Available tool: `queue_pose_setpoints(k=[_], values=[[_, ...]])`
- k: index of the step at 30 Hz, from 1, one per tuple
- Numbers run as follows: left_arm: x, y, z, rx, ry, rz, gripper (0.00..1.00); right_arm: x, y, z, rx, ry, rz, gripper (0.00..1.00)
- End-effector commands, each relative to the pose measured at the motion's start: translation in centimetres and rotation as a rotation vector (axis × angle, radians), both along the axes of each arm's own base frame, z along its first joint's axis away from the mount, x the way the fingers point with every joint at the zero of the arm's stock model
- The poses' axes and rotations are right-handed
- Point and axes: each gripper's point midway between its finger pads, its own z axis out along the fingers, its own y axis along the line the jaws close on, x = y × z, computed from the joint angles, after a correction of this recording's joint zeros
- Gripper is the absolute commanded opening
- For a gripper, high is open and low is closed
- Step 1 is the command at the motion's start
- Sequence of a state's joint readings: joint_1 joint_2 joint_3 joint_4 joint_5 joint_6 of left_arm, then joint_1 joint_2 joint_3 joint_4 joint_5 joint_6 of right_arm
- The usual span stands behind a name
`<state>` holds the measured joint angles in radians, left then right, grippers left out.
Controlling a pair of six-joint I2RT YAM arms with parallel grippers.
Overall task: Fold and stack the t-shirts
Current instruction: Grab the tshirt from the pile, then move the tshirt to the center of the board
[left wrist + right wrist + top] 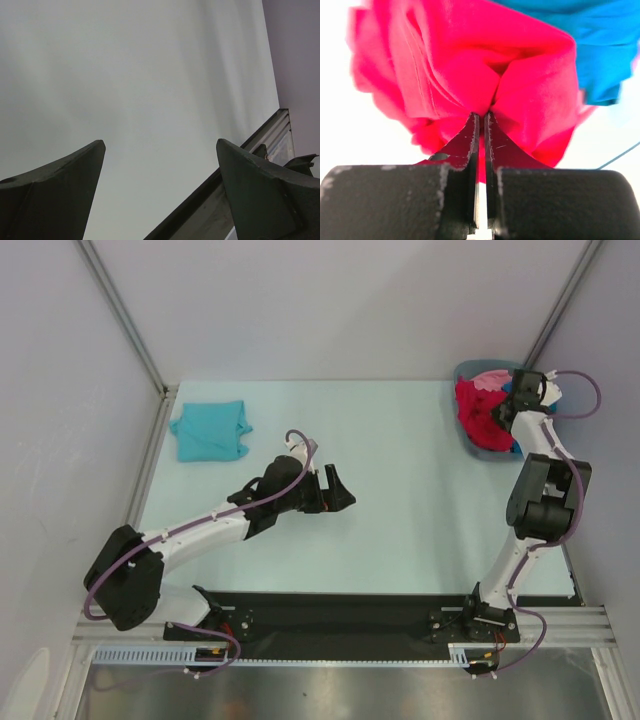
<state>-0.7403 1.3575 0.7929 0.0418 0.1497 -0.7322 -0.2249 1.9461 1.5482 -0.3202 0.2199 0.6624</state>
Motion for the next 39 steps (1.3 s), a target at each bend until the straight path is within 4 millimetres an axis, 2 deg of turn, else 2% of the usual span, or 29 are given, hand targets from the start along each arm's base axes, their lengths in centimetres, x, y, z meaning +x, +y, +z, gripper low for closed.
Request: queue_pose_setpoints(k=[1,4,5,8,9,11,12,13,14,15,16,17,18,19,20,22,23,25,26,28,29,30,31,32,33,34,36,38,39], values=[[0.2,-0.5,3.2,-0.054,-0.075,-0.011,1.00,2.2,2.7,12.3,-0.019,-0.287,0.076,0.00],[0.0,-0.5,3.3,-0.058,-0.078,-0.010,1.00,2.4,5.1,16.3,-0.012,-0.372,0.143,0.00],[-0.1,-0.5,3.1,-0.055,-0.074,-0.013,1.00,2.1,5.8,18.1,-0.014,-0.408,0.163,0.00],[-0.4,-0.7,3.1,-0.053,-0.075,-0.017,1.00,1.5,9.1,21.5,0.012,-0.489,0.247,0.00],[-0.4,-0.5,2.9,-0.050,-0.072,-0.014,1.00,0.9,11.1,22.9,0.023,-0.519,0.294,0.00],[-0.4,-0.6,2.6,-0.046,-0.069,-0.012,1.00,0.1,13.8,24.5,0.050,-0.559,0.369,0.00],[-0.4,-0.5,2.5,-0.045,-0.068,-0.010,1.00,-0.9,15.7,25.9,0.066,-0.589,0.425,0.00],[-0.4,-0.6,2.3,-0.042,-0.064,-0.012,1.00,-1.7,19.0,26.0,0.092,-0.590,0.505,0.00],[-0.4,-0.7,2.2,-0.042,-0.062,-0.013,1.00,-2.4,20.9,26.3,0.096,-0.595,0.551,0.00],[-0.4,-0.8,2.1,-0.042,-0.060,-0.014,1.00,-4.1,22.3,27.9,0.090,-0.630,0.588,0.00],[-0.5,-0.8,2.1,-0.042,-0.059,-0.015,1.00,-4.9,23.6,28.1,0.091,-0.646,0.619,0.00],[-0.5,-0.9,1.9,-0.038,-0.057,-0.015,1.00,-6.3,26.6,27.2,0.115,-0.630,0.680,0.00],[-0.5,-0.9,1.9,-0.038,-0.057,-0.015,1.00,-7.3,27.6,27.3,0.122,-0.640,0.701,0.00],[-0.5,-1.0,1.9,-0.037,-0.058,-0.015,1.00,-8.9,28.6,28.6,0.127,-0.675,0.725,0.00],[-0.5,-1.1,1.8,-0.035,-0.056,-0.017,1.00,-10.2,30.6,28.4,0.143,-0.672,0.770,0.00],[-0.6,-1.3,1.9,-0.036,-0.054,-0.022,1.00,-12.5,31.9,29.5,0.149,-0.690,0.800,0.00],[-0.7,-1.4,2.0,-0.037,-0.057,-0.023,1.00,-13.9,33.7,29.4,0.165,-0.686,0.841,0.00],[-0.7,-1.5,2.2,-0.035,-0.062,-0.023,1.00,-15.6,34.8,29.3,0.180,-0.677,0.877,0.00],[-0.7,-1.6,2.1,-0.033,-0.062,-0.022,1.00,-16.6,34.9,30.1,0.172,-0.697,0.870,0.00],[-0.8,-1.9,2.0,-0.029,-0.057,-0.029,1.00,-18.5,36.7,31.9,0.170,-0.732,0.929,0.00],[-0.7,-2.1,2.1,-0.032,-0.058,-0.028,1.00,-18.5,37.3,32.2,0.160,-0.726,0.941,0.00],[-0.7,-2.2,2.0,-0.028,-0.057,-0.029,1.00,-19.4,38.4,33.5,0.158,-0.743,0.973,0.00],[-0.9,-2.4,2.0,-0.025,-0.056,-0.034,1.00,-19.9,38.6,35.9,0.156,-0.779,0.987,0.00],[-0.9,-2.6,2.2,-0.030,-0.059,-0.034,1.00,-20.2,38.8,37.1,0.133,-0.800,0.999,0.00],[-1.1,-2.8,2.3,-0.031,-0.058,-0.038,1.00,-19.7,39.5,37.2,0.123,-0.793,1.012,0.00],[-1.1,-2.9,2.4,-0.029,-0.063,-0.036,1.00,-20.0,39.2,39.1,0.119,-0.822,1.012,0.00],[-1.1,-3.0,2.5,-0.029,-0.065,-0.035,1.00,-19.2,39.5,39.3,0.109,-0.817,1.019,0.00],[-1.2,-3.0,2.6,-0.029,-0.067,-0.035,1.00,-19.2,39.0,40.9,0.127,-0.855,1.028,0.00],[-1.3,-3.0,2.5,-0.026,-0.066,-0.037,1.00,-19.0,39.4,41.3,0.152,-0.860,1.050,0.00]])
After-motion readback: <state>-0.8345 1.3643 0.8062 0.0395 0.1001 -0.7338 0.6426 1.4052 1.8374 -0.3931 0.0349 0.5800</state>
